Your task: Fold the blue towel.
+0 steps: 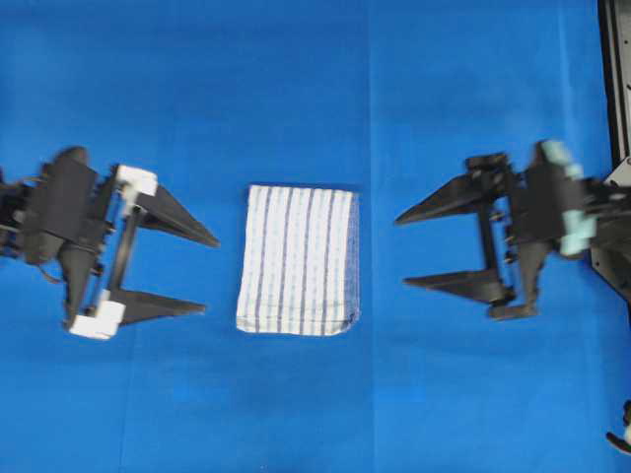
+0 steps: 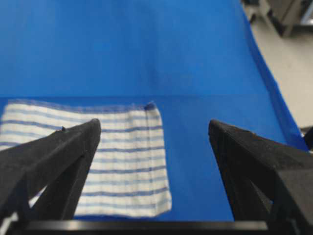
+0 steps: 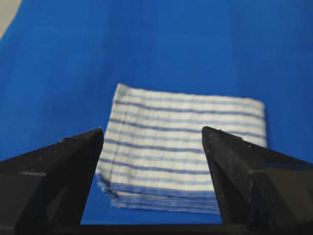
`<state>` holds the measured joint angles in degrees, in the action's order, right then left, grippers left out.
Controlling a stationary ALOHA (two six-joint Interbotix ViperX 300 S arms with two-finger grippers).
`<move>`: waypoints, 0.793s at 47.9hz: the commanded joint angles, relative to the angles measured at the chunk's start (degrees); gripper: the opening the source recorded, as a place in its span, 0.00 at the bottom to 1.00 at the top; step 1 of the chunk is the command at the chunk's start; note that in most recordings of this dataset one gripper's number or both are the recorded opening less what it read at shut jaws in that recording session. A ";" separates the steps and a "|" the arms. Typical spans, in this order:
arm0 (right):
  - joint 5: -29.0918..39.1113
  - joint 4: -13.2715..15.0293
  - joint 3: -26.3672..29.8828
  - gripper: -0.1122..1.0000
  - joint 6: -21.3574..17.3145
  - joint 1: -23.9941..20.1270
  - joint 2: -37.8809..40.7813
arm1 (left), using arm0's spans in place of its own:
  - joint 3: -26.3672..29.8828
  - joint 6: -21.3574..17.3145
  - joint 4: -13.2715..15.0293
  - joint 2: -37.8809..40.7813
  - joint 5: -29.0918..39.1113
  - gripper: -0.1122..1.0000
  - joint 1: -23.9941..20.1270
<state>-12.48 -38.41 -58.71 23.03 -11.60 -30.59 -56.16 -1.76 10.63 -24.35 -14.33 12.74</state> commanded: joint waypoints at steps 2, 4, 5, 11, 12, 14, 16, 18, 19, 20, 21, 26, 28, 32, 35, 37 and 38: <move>1.41 0.18 -1.32 0.85 2.11 0.70 -7.12 | -2.02 -0.09 -0.18 -4.75 -0.26 0.89 -1.14; 2.46 0.18 -2.11 0.85 3.52 0.88 -9.93 | -3.08 -0.18 -0.18 -6.24 -0.26 0.89 -1.41; 2.90 0.18 -2.46 0.85 4.04 0.97 -10.99 | -3.60 -0.26 -0.26 -7.03 -0.26 0.89 -1.49; 4.66 0.26 -4.83 0.85 6.68 1.32 -16.79 | -6.68 -1.14 -0.26 -11.87 -0.26 0.88 -1.93; 4.75 0.26 -5.54 0.85 7.29 1.49 -17.93 | -7.12 -1.49 -0.26 -12.57 -0.26 0.88 -1.93; 4.75 0.26 -6.86 0.85 7.82 1.67 -19.34 | -8.17 -2.20 -0.26 -14.06 -0.26 0.88 -1.93; 4.75 0.18 -8.00 0.85 8.09 1.85 -20.65 | -9.40 -3.16 -0.26 -15.82 -0.26 0.88 -2.11; 4.66 0.26 -9.23 0.85 8.17 2.11 -21.80 | -10.28 -3.78 -0.26 -17.05 -0.35 0.88 -2.20; 4.48 0.18 -9.76 0.85 8.17 2.37 -22.32 | -10.72 -3.96 -0.26 -17.75 -0.35 0.88 -2.29; 4.48 0.18 -10.37 0.85 8.17 2.46 -22.94 | -11.16 -4.22 -0.26 -18.37 -0.35 0.88 -2.29; 4.39 0.18 -10.99 0.85 8.17 2.64 -23.38 | -11.60 -4.39 -0.26 -18.90 -0.44 0.88 -2.46; 3.34 0.26 -13.71 0.85 8.17 2.90 -25.14 | -13.71 -4.66 -0.26 -21.18 -0.53 0.88 -2.90; 2.99 0.26 -14.50 0.85 8.17 2.90 -25.49 | -14.59 -4.75 -0.26 -21.97 -0.44 0.88 -3.08; 1.85 0.18 -16.00 0.85 8.17 2.90 -25.66 | -16.70 -4.75 -0.26 -23.91 -0.44 0.88 -3.34; 0.79 0.09 -17.05 0.85 8.17 2.90 -25.58 | -18.02 -4.75 -0.26 -25.14 -0.53 0.88 -3.43; 0.00 0.09 -17.75 0.85 8.17 2.90 -25.58 | -18.81 -4.75 -0.26 -25.84 -0.62 0.88 -3.43; -0.26 0.09 -18.02 0.85 8.17 2.90 -25.49 | -19.25 -4.75 -0.26 -26.28 -0.79 0.88 -3.43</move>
<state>-10.99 -38.32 -76.55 31.03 -8.79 -56.25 -74.88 -6.42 10.55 -49.66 -14.41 9.49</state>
